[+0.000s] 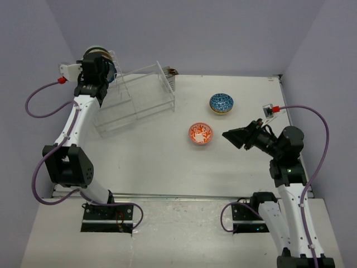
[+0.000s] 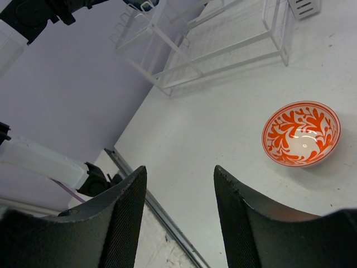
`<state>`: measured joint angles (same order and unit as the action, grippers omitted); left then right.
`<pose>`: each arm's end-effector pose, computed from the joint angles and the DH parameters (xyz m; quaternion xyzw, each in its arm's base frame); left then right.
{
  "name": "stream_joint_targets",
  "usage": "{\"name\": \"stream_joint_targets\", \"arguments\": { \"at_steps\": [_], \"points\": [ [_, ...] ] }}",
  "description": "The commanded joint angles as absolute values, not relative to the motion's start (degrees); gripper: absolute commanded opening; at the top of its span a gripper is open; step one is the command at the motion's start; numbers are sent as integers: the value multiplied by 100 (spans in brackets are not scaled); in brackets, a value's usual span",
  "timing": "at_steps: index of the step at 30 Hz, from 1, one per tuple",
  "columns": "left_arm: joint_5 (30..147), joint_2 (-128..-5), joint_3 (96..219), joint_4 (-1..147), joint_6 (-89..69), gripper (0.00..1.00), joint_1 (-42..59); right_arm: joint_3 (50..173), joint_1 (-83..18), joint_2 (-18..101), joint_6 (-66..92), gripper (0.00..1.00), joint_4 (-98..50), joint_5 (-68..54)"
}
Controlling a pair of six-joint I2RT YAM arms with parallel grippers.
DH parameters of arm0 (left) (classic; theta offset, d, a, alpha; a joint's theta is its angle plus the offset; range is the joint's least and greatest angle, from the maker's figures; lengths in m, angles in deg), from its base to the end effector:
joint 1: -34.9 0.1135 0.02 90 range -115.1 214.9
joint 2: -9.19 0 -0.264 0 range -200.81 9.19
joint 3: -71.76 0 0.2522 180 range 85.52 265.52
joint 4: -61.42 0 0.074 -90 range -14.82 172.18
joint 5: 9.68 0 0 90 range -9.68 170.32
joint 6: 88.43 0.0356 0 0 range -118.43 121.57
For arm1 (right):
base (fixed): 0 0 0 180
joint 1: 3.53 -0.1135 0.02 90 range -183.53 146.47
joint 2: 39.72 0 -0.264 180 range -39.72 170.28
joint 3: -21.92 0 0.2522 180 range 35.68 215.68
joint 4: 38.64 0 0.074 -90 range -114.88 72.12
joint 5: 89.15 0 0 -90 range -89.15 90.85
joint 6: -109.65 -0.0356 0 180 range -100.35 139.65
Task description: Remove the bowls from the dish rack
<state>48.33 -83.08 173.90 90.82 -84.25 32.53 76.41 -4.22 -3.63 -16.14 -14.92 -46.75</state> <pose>0.3776 0.0032 0.3857 -0.6412 0.4802 -0.2243 0.5549 0.1432 0.0280 0.3395 -0.0552 0.7268 0.4762 0.4919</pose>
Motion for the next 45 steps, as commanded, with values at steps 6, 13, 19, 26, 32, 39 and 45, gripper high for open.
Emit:
{"name": "stream_joint_targets", "arguments": {
  "at_steps": [6,13,19,26,32,39,45],
  "points": [
    [4578,-8371,17350,8714,-8263,6,3306,7594,-414,-483,-1463,54,-1442,-4784],
    [4622,-8416,17333,8556,-8140,0,3332,7585,-414,-615,-1410,55,-1407,-4732],
    [4911,-8091,17043,7819,-7850,0,3332,7585,-414,-641,-1392,55,-1407,-4714],
    [5008,-7704,16376,6081,-7200,0,3314,7576,-406,-668,-1366,55,-1416,-4732],
    [5175,-7642,16111,5330,-6988,0,3306,7585,-414,-685,-1348,55,-1407,-4697],
    [5087,-7466,16172,5251,-6733,0,3235,7558,-414,-685,-1374,57,-1442,-4617],
    [5350,-7422,16260,5295,-6891,0,3235,7523,-414,-694,-1383,57,-1468,-4565]
  ]
}}
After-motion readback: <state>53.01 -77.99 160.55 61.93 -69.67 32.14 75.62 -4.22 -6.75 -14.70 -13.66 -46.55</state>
